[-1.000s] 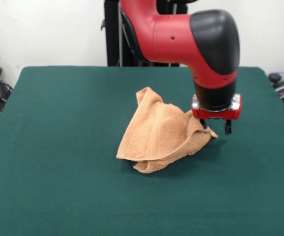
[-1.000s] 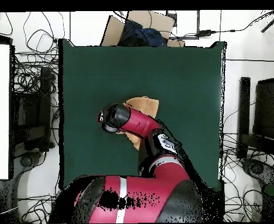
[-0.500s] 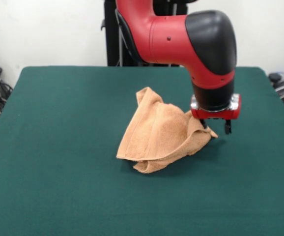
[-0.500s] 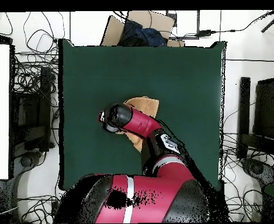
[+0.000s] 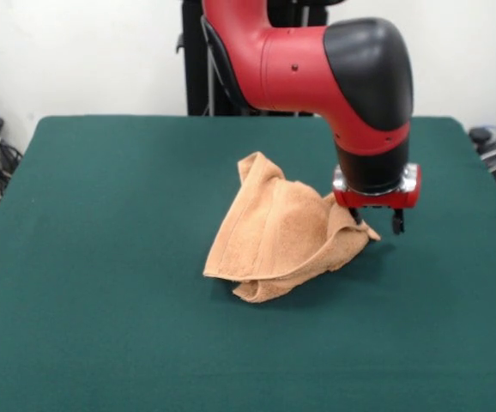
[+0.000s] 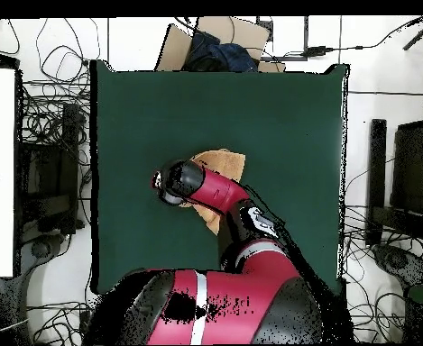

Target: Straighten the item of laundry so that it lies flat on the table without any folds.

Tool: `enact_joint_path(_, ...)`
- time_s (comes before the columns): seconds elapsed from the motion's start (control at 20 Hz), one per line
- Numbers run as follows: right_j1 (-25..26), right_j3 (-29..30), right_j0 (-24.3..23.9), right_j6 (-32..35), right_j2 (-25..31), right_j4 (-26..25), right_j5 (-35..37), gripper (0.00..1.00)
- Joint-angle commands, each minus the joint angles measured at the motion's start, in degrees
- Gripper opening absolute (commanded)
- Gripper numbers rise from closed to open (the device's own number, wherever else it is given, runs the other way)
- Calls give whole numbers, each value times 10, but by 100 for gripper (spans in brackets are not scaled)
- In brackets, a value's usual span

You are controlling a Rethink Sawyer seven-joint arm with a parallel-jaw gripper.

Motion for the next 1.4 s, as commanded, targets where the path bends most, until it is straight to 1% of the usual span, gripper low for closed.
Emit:
enact_joint_path(0.05, 99, 52, -25, 125, -37, -20, -116, 100)
enact_joint_path(0.25, 97, 51, -13, 136, -48, -18, -116, 100)
enact_joint_path(1.4, 95, 49, 11, 153, -68, -12, -118, 100)
